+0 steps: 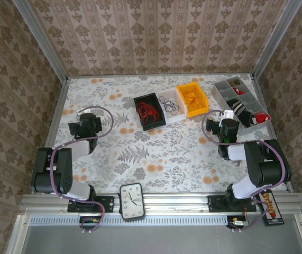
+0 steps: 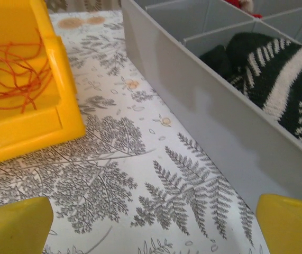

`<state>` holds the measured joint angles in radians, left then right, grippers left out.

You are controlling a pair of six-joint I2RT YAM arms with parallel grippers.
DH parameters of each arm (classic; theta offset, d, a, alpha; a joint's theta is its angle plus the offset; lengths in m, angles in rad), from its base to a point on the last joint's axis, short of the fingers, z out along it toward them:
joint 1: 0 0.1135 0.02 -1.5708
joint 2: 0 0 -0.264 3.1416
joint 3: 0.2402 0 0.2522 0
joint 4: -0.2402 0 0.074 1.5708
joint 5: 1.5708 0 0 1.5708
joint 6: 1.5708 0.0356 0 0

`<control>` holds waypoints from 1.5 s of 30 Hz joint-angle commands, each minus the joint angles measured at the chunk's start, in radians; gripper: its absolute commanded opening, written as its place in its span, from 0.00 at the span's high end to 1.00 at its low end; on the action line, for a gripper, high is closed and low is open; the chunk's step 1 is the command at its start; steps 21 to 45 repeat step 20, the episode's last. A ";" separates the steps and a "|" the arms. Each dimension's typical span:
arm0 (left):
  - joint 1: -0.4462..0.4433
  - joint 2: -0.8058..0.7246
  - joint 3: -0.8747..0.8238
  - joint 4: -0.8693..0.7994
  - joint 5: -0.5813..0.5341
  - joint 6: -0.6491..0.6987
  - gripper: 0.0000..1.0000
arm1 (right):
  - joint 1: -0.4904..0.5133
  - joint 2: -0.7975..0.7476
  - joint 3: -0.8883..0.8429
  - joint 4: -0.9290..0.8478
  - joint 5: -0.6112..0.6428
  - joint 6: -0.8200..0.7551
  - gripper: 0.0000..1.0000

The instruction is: Untangle the cables

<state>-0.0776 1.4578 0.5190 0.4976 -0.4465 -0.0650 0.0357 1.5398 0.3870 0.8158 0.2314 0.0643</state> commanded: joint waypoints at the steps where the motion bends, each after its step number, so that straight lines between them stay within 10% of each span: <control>1: 0.077 0.011 -0.103 0.300 0.189 0.030 0.00 | 0.004 -0.009 0.009 0.060 -0.044 -0.015 0.00; 6: 0.020 0.111 -0.147 0.491 0.234 0.125 0.00 | 0.002 -0.011 0.011 0.055 -0.051 -0.017 0.00; 45: 0.029 0.096 -0.139 0.447 0.234 0.101 0.00 | -0.013 -0.010 0.015 0.046 -0.093 -0.017 0.00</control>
